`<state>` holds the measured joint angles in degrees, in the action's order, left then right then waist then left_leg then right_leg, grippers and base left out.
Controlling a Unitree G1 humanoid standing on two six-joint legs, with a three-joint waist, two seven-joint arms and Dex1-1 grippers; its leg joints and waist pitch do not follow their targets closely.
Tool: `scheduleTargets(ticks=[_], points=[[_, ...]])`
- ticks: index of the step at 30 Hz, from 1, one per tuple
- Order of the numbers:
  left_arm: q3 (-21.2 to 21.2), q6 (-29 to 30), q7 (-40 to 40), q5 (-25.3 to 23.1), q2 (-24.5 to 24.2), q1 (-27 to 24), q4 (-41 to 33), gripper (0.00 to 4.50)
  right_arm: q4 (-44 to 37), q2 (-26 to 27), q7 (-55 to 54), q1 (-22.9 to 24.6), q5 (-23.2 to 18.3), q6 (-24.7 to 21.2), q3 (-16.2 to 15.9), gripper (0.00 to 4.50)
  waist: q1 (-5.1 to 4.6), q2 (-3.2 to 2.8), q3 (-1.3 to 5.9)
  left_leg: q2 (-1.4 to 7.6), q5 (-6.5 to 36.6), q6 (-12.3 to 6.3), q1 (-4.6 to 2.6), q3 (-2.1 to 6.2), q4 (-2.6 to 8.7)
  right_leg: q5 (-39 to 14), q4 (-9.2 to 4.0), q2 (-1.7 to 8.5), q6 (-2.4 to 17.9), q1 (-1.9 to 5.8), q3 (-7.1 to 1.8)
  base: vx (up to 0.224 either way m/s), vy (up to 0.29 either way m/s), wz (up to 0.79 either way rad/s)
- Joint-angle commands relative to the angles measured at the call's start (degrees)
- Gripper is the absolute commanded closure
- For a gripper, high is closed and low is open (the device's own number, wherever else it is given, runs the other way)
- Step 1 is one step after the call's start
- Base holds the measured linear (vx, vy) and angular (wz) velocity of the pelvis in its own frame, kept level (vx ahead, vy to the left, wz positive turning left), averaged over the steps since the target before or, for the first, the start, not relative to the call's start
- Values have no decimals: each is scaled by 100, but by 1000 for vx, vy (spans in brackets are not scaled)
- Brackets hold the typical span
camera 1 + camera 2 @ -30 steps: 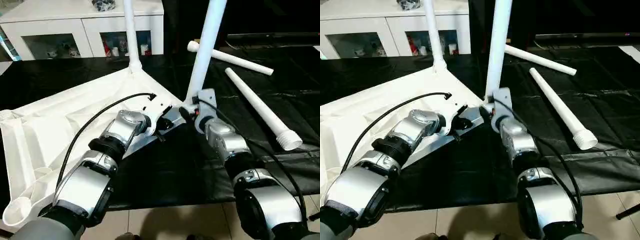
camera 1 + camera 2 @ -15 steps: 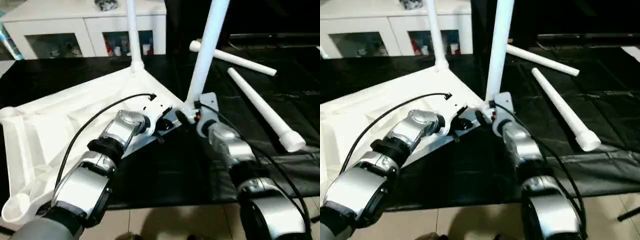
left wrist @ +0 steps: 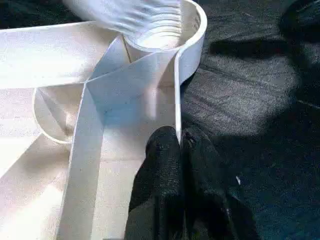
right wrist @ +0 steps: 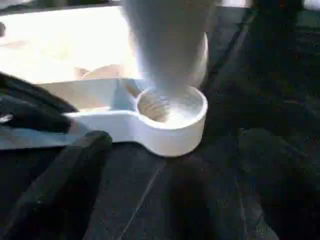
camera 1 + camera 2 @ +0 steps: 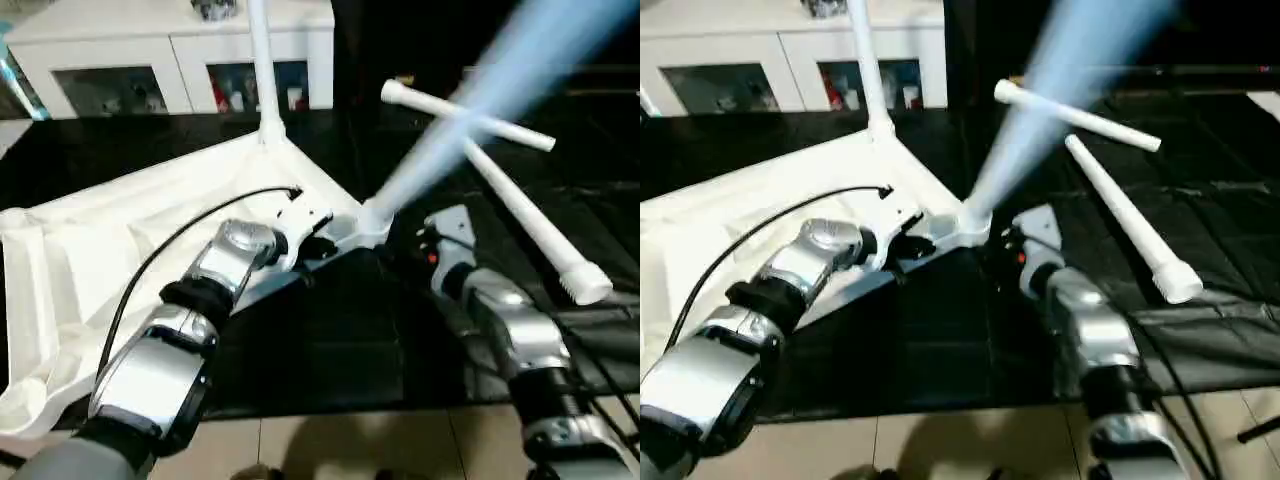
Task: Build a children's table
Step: Insert table leg to table base
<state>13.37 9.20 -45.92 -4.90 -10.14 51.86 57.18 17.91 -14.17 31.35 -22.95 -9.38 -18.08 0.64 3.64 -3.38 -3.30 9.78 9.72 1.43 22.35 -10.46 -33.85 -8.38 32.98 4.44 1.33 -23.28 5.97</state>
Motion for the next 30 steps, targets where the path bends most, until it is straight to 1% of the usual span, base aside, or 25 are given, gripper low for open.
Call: scheduleTargets(ticks=[1, 2, 3, 4, 5, 7, 8, 9, 11, 12, 16, 17, 18, 23, 25, 26, 28, 30], points=[[-9, -115, -45, -38, -89, 19, -227, 450, -501, -23, 178, 29, -217, -167, 3, 2, 48, 47, 422, 339, 1455, -408, -117, 163, 389, -1779, -457, 493, 1014, 333, -305, 0, 0, 0], [-15, -119, -65, -43, -95, 10, -243, 450, -699, -27, 216, 76, -284, -291, 8, 2, 42, 48, 419, 330, 1444, -409, -106, 166, 391, -1840, -460, 495, 999, 345, -300, 0, 0, 0], [-14, -114, -79, -47, -96, 1, -262, 450, -784, 11, 169, 96, -333, -390, 50, 2, 38, 49, 417, 331, 1433, -413, -101, 171, 393, -1899, -461, 498, 972, 341, -300, 0, 0, 0], [-8, -109, -96, -51, -95, -9, -278, 450, -800, 61, 77, 96, -375, -481, 107, 2, 40, 40, 416, 342, 1447, -386, -116, 173, 397, -1969, -473, 497, 955, 321, -302, 0, 0, 0], [-8, -109, -96, -51, -95, -9, -279, 450, -800, 65, 70, 95, -378, -487, 112, 2, 37, 37, 419, 344, 1457, -368, -118, 174, 397, -1972, -471, 500, 965, 319, -303, 0, 0, 0], [7, -95, -118, -46, -92, -15, -300, 450, -706, 230, -285, 17, -531, -713, 369, 2, 39, 27, 425, 343, 1448, -310, -122, 176, 400, -1875, -465, 498, 1020, 311, -310, 0, 0, 0], [11, -92, -123, -48, -93, -14, -304, 450, -673, 263, -368, -9, -566, -755, 432, 2, 39, 28, 426, 344, 1450, -293, -122, 177, 402, -1846, -459, 499, 1029, 312, -310, 0, 0, 0], [25, -76, -143, -54, -98, -16, -319, 450, -598, 353, -595, -82, -682, -893, 621, 2, 38, 20, 429, 345, 1468, -257, -125, 181, 405, -1819, -450, 503, 1047, 313, -310, 0, 0, 0], [29, -67, -153, -55, -101, -14, -325, 450, -584, 397, -693, -114, -748, -976, 709, 2, 38, 17, 428, 342, 1479, -235, -130, 179, 406, -1790, -451, 503, 1055, 313, -311, 0, 0, 0], [31, -59, -159, -59, -104, -9, -323, 450, -597, 456, -842, -147, -813, -1103, 812, 2, 43, 15, 435, 343, 1433, -221, -131, 177, 405, -1676, -437, 506, 1061, 319, -316, 0, 0, 0], [22, -49, -164, -70, -120, -14, -326, 450, -676, 436, -856, -132, -754, -1141, 763, 2, 55, 14, 437, 333, 1348, -233, -124, 168, 394, -1623, -431, 514, 1037, 328, -313, 0, 0, 0], [19, -51, -162, -77, -125, -18, -323, 450, -705, 426, -851, -120, -739, -1161, 741, 2, 53, 29, 437, 331, 1340, -238, -123, 165, 394, -1629, -435, 511, 1031, 327, -312, 0, 0, 0], [16, -53, -159, -81, -128, -20, -321, 450, -725, 418, -846, -111, -727, -1170, 721, 2, 58, 21, 437, 332, 1342, -235, -130, 166, 393, -1653, -434, 511, 1024, 324, -311, 0, 0, 0], [36, -75, -190, -107, -174, -71, -341, 450, -795, 386, -904, -69, -723, -1247, 700, 2, 62, 25, 437, 331, 1327, -237, -124, 167, 392, -1691, -434, 511, 995, 329, -309, 0, 0, 0], [92, -137, -271, -147, -220, -115, -373, 450, -825, 378, -917, -48, -723, -1269, 709, 2, 62, 9, 438, 335, 1333, -225, -127, 170, 394, -1693, -436, 509, 985, 325, -311, 0, 0, 0], [105, -167, -292, -154, -229, -126, -383, 450, -829, 372, -918, -42, -714, -1265, 704, 2, 60, 12, 439, 335, 1336, -223, -128, 171, 394, -1689, -437, 507, 978, 324, -311, 0, 0, 0], [213, -548, -649, -146, -315, -290, -583, 450, -832, 361, -934, -2, -696, -1252, 697, 2, 64, 7, 444, 342, 1356, -207, -131, 176, 399, -1682, -435, 515, 976, 326, -314, 0, 0, 0], [255, -677, -779, -145, -352, -350, -655, 450, -831, 360, -940, 7, -690, -1249, 692, 2, 63, 3, 443, 342, 1360, -192, -131, 168, 398, -1624, -428, 506, 987, 320, -319, 0, 0, 0]])
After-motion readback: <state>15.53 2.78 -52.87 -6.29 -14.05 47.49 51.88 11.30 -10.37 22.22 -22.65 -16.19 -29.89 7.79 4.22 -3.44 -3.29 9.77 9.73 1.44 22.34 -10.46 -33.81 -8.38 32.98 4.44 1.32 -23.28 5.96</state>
